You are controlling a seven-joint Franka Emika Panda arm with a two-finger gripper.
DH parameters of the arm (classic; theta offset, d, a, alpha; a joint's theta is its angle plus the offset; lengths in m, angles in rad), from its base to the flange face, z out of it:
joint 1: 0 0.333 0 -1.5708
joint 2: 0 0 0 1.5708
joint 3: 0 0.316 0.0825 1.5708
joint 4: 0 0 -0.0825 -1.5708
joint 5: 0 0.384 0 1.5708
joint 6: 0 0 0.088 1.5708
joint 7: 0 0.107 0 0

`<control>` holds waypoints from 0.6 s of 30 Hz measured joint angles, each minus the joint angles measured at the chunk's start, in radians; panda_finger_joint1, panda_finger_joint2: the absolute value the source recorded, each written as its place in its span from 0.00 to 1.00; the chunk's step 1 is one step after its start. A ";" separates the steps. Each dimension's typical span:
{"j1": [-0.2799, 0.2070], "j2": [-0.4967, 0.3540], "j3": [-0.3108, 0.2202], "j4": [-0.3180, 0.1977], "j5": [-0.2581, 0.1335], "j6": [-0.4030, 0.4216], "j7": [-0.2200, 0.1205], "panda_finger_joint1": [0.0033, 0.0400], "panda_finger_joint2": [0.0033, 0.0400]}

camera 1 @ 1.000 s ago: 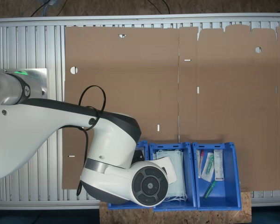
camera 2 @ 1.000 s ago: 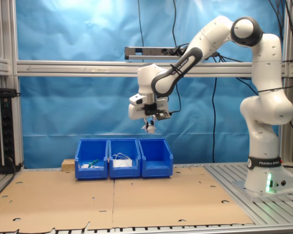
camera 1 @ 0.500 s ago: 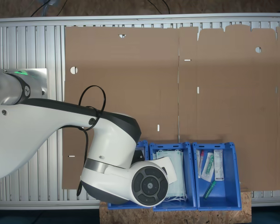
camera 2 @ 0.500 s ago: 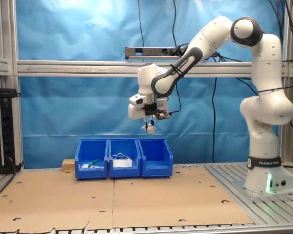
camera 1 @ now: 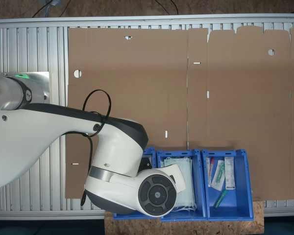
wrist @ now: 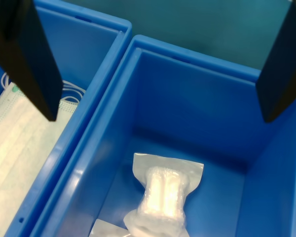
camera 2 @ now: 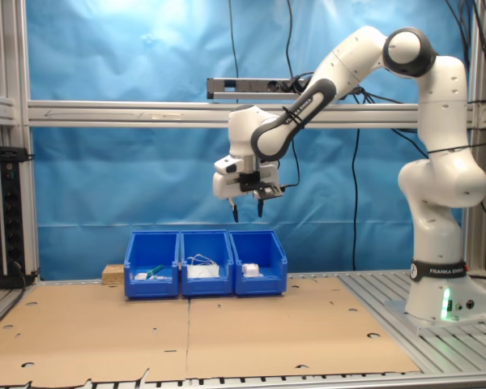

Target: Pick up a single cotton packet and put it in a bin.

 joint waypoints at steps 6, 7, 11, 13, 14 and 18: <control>0.000 0.000 0.000 0.000 0.000 0.000 -0.001 0.94 0.94; 0.000 0.000 0.000 0.000 0.000 0.000 -0.001 0.98 0.98; 0.000 0.000 0.000 0.000 0.000 0.000 -0.001 0.98 0.98; 0.000 0.000 0.000 0.000 0.000 0.000 -0.002 0.98 0.98; 0.000 0.000 0.000 0.000 0.000 0.000 -0.002 1.00 1.00; 0.000 0.000 0.000 0.000 0.000 0.000 -0.002 1.00 1.00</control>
